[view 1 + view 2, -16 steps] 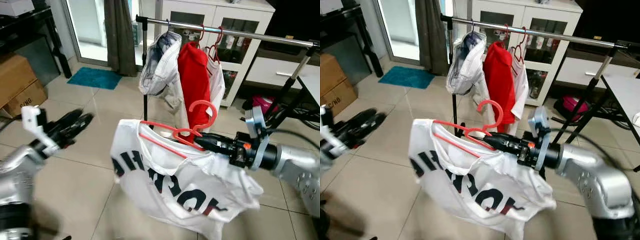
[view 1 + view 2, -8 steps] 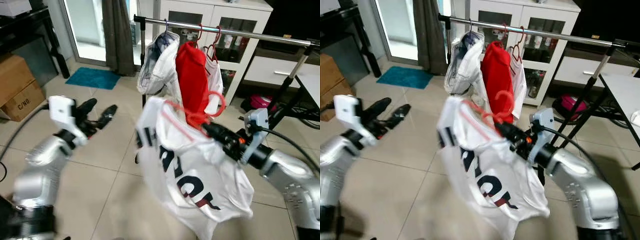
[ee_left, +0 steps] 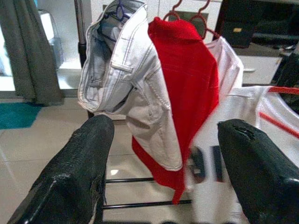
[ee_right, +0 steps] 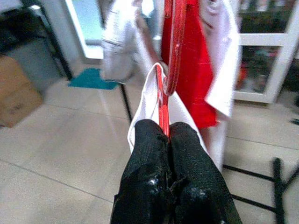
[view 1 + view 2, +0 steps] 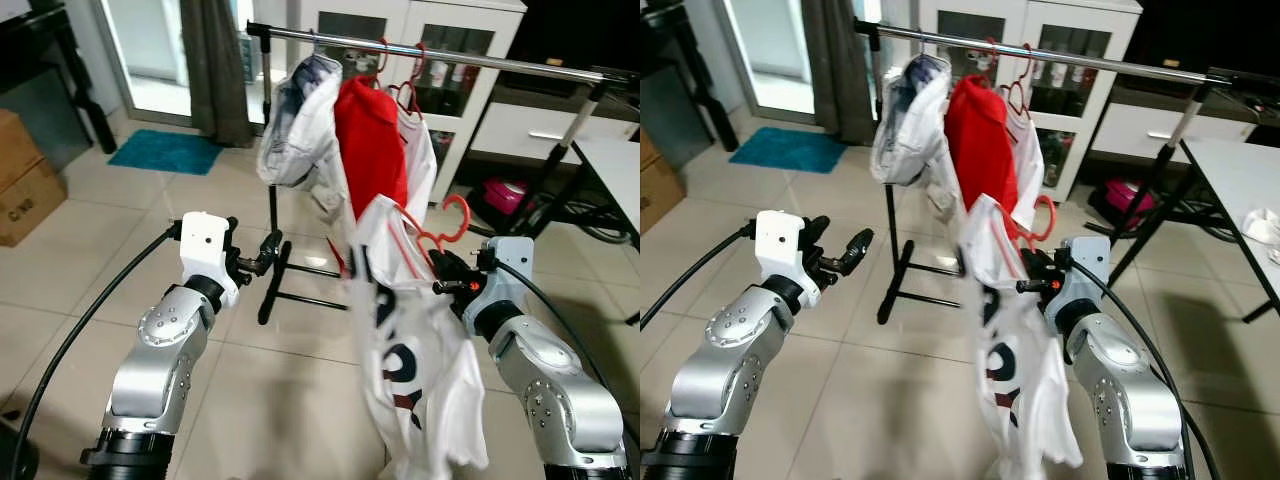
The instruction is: Hang hanger
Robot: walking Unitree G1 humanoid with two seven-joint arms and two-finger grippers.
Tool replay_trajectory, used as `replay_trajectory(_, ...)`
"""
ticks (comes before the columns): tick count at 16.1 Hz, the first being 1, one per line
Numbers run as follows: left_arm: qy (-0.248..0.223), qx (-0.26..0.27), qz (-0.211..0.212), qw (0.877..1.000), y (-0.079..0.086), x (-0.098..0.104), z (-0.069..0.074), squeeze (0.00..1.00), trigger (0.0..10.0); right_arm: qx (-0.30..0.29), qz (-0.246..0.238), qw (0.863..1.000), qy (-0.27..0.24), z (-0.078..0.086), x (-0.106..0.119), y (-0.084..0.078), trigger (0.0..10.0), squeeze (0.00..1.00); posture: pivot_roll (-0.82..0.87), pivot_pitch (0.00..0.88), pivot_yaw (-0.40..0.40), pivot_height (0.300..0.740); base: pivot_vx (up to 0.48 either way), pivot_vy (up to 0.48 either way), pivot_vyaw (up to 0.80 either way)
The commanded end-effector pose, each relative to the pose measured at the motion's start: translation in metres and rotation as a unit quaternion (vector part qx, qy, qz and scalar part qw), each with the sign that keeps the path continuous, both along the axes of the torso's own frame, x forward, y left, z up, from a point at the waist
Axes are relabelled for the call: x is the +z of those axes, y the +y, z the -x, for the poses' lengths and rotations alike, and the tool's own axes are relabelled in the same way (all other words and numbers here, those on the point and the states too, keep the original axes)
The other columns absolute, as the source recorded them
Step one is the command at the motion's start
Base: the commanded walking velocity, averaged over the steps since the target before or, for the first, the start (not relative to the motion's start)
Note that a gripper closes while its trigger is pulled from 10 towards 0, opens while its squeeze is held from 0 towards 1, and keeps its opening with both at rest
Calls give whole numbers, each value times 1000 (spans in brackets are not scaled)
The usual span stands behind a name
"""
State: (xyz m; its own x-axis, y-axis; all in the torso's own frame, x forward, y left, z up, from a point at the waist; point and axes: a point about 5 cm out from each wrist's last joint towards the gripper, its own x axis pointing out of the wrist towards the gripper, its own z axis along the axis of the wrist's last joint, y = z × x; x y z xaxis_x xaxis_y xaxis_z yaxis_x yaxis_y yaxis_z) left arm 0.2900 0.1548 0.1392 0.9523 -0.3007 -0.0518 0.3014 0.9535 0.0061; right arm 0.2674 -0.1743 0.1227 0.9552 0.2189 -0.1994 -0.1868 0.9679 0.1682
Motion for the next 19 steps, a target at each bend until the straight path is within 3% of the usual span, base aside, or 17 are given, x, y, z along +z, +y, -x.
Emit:
replay_trajectory(1,3,-6,-1,1000,-8,1,3,0,10000,-16,13,1000,-21,-4,8,-6,10000,0,-89,25,-31,740,0,-390,0)
replay_trajectory(4,8,3,6,1000,-17,-2,5,0,10000,-55,23,998,-16,-4,4,-12,10000,0,-91,31,-27,740,0,-389,0)
replay_trajectory(7,12,-2,7,1000,-20,-2,6,0,10000,-54,32,998,-4,0,2,-15,10000,0,-95,34,-23,740,0,-354,0)
replay_trajectory(10,12,4,26,1000,-20,1,5,0,10000,-64,-4,998,-9,3,4,-14,10000,0,-107,50,-30,740,0,0,0)
replay_trajectory(15,-16,-13,30,999,-27,8,9,0,10000,-72,-3,997,-22,0,10,-13,10000,0,-102,51,-37,740,0,0,0)
replay_trajectory(19,-17,-13,30,999,-23,10,9,0,10000,-52,3,999,-15,-1,7,-5,10000,0,-91,39,-31,740,127,0,0)
